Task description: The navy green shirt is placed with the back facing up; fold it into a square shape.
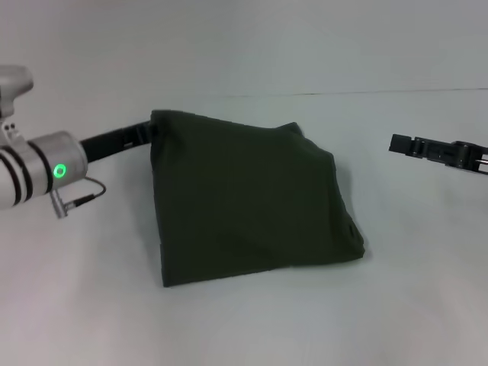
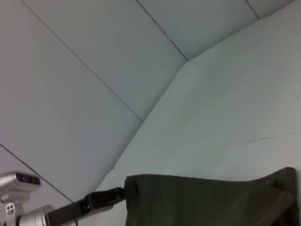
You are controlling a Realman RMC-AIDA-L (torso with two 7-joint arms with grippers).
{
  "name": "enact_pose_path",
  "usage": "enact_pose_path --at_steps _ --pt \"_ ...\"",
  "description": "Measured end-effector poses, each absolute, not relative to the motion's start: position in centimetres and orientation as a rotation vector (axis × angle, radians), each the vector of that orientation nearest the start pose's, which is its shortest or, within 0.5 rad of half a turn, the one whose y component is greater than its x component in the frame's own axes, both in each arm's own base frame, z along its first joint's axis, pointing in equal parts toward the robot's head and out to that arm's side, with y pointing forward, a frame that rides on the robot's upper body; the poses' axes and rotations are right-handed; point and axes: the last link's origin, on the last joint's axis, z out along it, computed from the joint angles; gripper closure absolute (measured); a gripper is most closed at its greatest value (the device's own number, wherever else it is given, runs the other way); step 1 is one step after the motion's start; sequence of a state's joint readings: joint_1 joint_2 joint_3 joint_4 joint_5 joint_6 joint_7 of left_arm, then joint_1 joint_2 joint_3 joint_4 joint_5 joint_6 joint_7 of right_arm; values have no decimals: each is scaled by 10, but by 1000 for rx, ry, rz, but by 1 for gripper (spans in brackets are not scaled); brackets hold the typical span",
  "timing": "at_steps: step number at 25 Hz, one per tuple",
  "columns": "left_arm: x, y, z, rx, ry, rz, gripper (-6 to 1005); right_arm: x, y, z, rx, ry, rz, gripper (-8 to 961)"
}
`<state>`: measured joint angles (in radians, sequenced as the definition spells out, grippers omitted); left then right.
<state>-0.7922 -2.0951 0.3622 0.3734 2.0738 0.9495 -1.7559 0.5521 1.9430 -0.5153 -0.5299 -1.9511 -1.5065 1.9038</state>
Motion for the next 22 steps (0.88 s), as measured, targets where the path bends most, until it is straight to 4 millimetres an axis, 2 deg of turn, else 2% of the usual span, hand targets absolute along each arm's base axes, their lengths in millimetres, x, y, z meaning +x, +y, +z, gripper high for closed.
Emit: enact_pose_path --at_steps 11,22 --pt "-234 445 -21 -2112 -1254 -707 922 292 355 50 -2295 1384 936 13" --pt "-242 446 -19 -2059 -1266 -694 910 293 353 49 -2294 1384 936 13"
